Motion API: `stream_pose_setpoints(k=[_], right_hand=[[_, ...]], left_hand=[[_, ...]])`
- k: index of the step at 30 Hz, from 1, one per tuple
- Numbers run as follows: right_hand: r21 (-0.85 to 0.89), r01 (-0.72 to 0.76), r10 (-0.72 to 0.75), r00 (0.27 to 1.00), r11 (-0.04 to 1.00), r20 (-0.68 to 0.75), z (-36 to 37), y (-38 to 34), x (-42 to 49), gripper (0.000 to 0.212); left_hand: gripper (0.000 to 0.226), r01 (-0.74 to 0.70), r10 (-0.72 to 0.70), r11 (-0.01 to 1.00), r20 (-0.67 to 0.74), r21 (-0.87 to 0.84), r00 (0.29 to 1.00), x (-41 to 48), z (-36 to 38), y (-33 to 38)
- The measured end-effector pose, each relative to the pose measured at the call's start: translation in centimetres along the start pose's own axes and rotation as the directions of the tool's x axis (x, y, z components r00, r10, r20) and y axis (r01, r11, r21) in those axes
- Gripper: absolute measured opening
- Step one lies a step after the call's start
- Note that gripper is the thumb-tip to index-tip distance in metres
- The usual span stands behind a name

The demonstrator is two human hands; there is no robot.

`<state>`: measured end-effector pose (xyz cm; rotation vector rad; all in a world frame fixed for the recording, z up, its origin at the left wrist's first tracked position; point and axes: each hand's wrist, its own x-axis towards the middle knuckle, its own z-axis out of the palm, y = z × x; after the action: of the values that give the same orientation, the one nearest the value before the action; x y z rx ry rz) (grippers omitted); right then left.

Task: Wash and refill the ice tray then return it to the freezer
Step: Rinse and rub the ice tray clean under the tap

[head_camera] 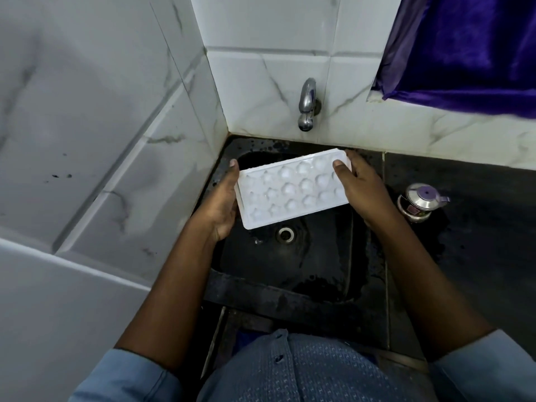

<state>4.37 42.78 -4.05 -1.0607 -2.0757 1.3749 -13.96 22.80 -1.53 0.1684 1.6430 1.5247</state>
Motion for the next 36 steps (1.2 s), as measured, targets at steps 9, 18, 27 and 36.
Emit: stream_pose_setpoints(k=[9, 18, 27, 36], right_hand=[[0.211, -0.267, 0.226, 0.954, 0.940, 0.198, 1.6, 0.2, 6.9, 0.039], [0.104, -0.343, 0.332, 0.937, 0.934, 0.107, 5.9, -0.8, 19.6, 0.035], [0.375, -0.445, 0.456, 0.888, 0.813, 0.065, 8.6, -1.4, 22.9, 0.038], [0.338, -0.381, 0.417, 0.908, 0.861, -0.039, 8.0, -0.7, 24.0, 0.040]], left_hand=[[0.076, 0.095, -0.091, 0.916, 0.028, -0.389, 0.995, 3.2, -1.1, -1.3], [0.077, 0.087, -0.128, 0.850, -0.044, -0.519, 0.991, 5.8, -2.4, -1.6], [0.078, 0.103, -0.155, 0.780, -0.032, -0.617, 0.987, 6.4, -4.0, -2.9], [0.077, 0.126, -0.163, 0.747, 0.004, -0.653, 0.987, 7.7, -2.8, -2.8]])
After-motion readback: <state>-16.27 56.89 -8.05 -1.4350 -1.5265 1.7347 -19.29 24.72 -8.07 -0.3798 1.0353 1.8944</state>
